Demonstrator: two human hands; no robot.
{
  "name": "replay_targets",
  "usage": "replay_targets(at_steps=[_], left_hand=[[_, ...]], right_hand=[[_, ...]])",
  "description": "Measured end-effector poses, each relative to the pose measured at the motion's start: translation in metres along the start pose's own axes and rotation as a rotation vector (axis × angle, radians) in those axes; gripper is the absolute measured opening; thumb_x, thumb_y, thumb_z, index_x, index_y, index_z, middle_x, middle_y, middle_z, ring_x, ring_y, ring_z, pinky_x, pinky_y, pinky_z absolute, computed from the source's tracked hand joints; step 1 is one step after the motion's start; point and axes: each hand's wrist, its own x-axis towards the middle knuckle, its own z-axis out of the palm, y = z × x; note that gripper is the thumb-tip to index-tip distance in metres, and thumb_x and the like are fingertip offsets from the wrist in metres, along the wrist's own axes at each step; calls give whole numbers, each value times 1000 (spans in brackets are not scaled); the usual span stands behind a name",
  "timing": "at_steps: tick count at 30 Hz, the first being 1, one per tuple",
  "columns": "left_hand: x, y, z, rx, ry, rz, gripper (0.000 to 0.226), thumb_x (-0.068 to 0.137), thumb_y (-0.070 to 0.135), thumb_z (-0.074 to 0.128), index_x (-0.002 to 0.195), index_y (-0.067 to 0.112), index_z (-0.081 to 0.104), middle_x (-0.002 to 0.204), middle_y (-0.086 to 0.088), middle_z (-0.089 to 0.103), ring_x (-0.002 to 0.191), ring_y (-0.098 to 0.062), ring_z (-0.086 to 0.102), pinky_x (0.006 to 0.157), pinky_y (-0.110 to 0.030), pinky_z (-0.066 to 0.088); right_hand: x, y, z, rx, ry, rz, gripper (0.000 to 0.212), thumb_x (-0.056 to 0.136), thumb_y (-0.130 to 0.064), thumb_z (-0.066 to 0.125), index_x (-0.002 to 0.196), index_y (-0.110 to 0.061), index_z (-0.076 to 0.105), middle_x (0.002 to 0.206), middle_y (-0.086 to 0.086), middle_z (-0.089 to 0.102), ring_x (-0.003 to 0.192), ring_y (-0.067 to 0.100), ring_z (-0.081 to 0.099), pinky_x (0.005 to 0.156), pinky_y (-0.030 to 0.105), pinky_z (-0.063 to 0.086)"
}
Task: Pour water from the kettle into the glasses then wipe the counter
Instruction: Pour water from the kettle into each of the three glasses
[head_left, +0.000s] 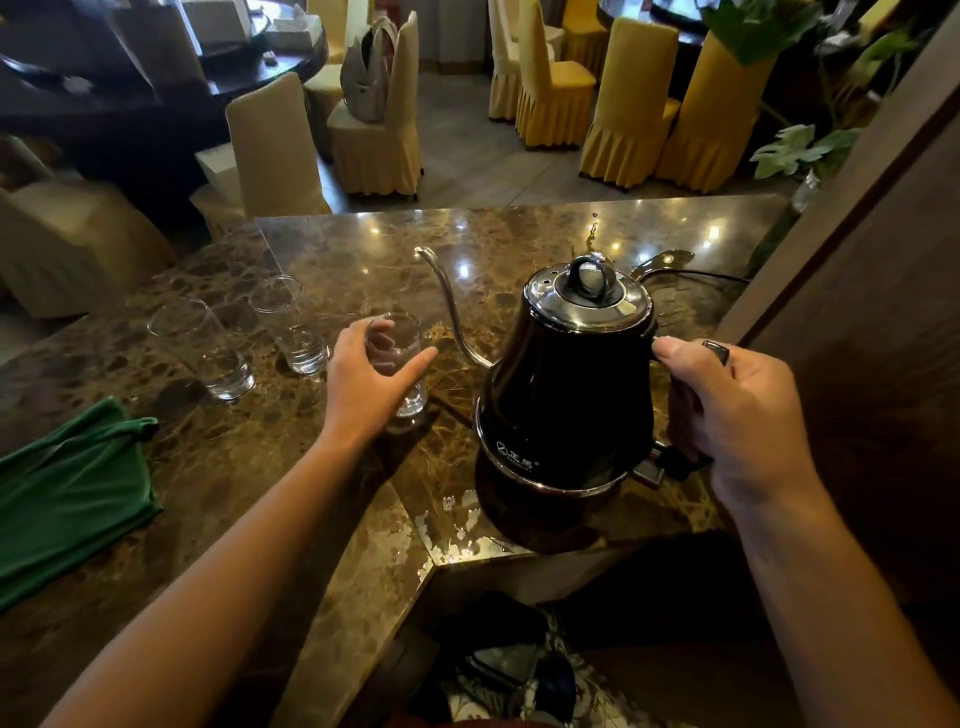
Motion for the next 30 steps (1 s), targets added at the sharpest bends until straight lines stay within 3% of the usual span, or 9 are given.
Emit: replay_targets(at_steps=[4, 9, 14, 19, 23, 26, 30], left_hand=[[-29, 2, -2, -66, -118, -22, 61, 77, 42, 83, 126, 20, 54, 117, 4, 64, 102, -3, 66, 81, -8, 51], [-36, 1, -5, -129, -130, -34, 64, 75, 42, 81, 127, 18, 52, 112, 8, 68, 103, 5, 65, 88, -9, 49], [-25, -8, -7, -141, -189, -36, 71, 75, 45, 80, 132, 18, 48, 115, 6, 66, 106, -6, 68, 96, -26, 53], [-12, -14, -11, -177, -230, -38, 70, 74, 43, 79, 130, 20, 45, 118, 3, 63, 112, -11, 66, 96, -25, 53], [-12, -18, -9, -193, -223, -22, 69, 76, 41, 80, 131, 18, 45, 117, 3, 63, 111, -9, 65, 96, -22, 53], [-12, -19, -8, -190, -224, -15, 68, 77, 40, 80, 131, 19, 44, 116, 5, 63, 110, -7, 65, 96, -20, 51], [-9, -21, -9, -176, -244, -9, 68, 77, 42, 79, 131, 21, 43, 115, 8, 63, 109, -1, 63, 95, -15, 49]], right_hand=[[4, -3, -2, -85, -28, -22, 77, 81, -45, 81, 69, 17, 37, 57, 26, 32, 48, 43, 24, 43, 44, 27], [7, -8, -2, -137, -57, -80, 57, 93, -21, 72, 60, 10, 38, 54, 11, 36, 49, 23, 32, 45, 25, 31], [9, -16, 1, -301, -92, -169, 57, 93, -21, 75, 53, 0, 40, 46, -3, 35, 43, 10, 31, 44, 25, 28], [17, -29, 8, -469, -112, -254, 63, 86, -43, 75, 53, -1, 43, 48, -4, 34, 47, 11, 32, 48, 31, 28], [18, -38, 15, -542, -110, -278, 60, 89, -38, 77, 51, -12, 39, 46, -9, 32, 46, 9, 31, 47, 29, 27], [19, -44, 20, -606, -115, -318, 61, 88, -42, 78, 53, -4, 44, 47, -1, 35, 46, 21, 34, 44, 35, 29], [22, -49, 30, -673, -103, -365, 60, 89, -40, 79, 54, -2, 47, 47, 4, 37, 47, 18, 36, 45, 32, 29]])
